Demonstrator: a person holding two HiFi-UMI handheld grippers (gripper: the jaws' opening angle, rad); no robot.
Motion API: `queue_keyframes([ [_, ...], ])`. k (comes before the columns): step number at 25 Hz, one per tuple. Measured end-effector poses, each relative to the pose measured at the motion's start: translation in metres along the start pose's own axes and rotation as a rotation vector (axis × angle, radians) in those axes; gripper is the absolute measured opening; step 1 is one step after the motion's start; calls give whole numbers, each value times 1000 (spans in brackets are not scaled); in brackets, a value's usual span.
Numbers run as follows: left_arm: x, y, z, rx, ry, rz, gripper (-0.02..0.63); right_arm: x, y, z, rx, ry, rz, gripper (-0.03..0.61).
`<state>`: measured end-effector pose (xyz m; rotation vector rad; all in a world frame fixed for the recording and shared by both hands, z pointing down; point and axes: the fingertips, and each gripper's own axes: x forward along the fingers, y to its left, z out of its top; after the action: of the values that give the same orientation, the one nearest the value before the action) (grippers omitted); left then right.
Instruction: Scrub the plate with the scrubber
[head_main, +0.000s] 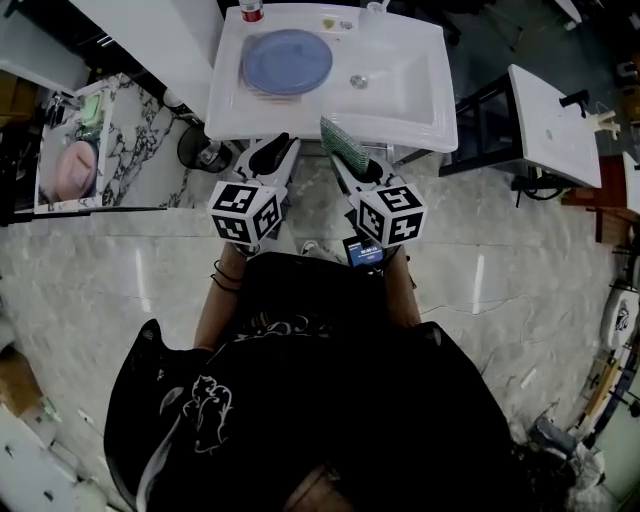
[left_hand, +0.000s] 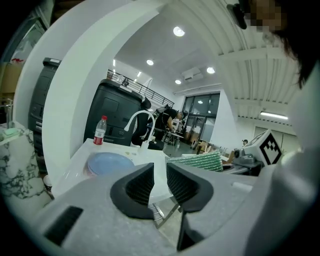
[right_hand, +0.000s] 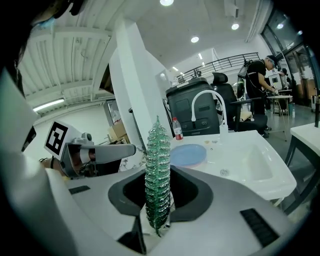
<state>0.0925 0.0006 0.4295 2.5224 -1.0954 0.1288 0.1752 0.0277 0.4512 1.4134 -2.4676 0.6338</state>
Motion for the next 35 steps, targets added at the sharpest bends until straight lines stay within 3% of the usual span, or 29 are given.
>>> queue_keyframes([
  [5,-22,-30,-11,28,8,9,91,-26,9,-9,8,-29,12,91],
  [15,-39,-46,-12,73,-3,22,91,-44,17,-16,9,-63,-19,91],
  [35,-115,-14,-23,116,54,-90,91,-32,108,-30,76,-97,-108,92],
])
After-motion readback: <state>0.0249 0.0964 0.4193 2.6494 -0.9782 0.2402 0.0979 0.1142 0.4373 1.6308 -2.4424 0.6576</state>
